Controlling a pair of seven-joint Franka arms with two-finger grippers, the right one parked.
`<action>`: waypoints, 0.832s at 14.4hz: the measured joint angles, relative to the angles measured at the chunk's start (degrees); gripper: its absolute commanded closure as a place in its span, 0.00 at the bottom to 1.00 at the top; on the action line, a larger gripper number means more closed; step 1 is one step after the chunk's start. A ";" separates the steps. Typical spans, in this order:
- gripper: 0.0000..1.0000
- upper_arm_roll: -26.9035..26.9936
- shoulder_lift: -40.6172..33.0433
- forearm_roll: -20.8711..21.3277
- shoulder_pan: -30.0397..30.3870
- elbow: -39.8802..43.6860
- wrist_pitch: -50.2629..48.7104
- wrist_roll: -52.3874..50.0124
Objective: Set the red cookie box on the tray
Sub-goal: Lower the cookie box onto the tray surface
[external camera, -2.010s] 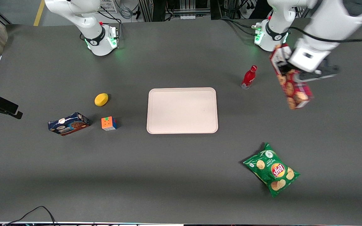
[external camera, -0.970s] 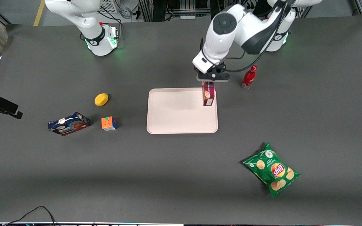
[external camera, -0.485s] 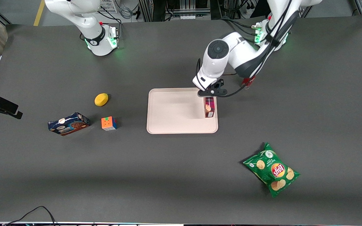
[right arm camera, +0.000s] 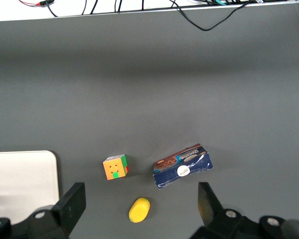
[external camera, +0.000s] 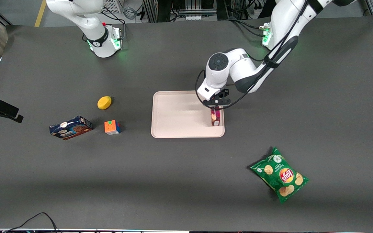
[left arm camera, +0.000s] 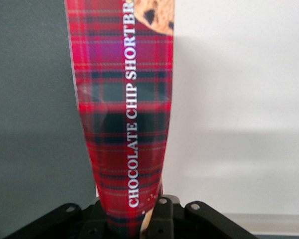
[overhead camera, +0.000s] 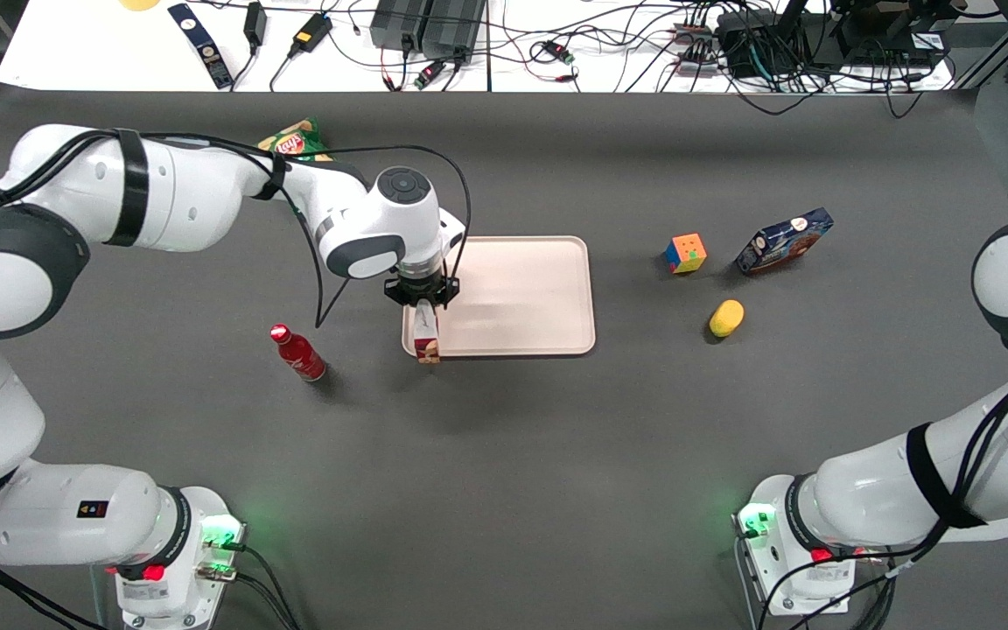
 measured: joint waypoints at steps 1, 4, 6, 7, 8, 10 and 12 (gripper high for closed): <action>0.74 0.18 0.92 0.66 0.00 0.33 0.09 -0.40; 0.73 1.05 3.05 0.87 0.02 2.47 0.18 -0.98; 0.70 1.36 4.48 0.97 0.03 3.77 0.18 -1.64; 0.54 1.43 5.03 1.09 0.02 4.11 0.18 -1.79; 0.19 1.46 5.42 1.21 0.02 4.30 0.18 -1.90; 0.00 1.46 5.77 1.74 0.02 4.52 0.18 -2.04; 0.00 1.45 5.81 1.87 0.01 4.84 0.18 -2.12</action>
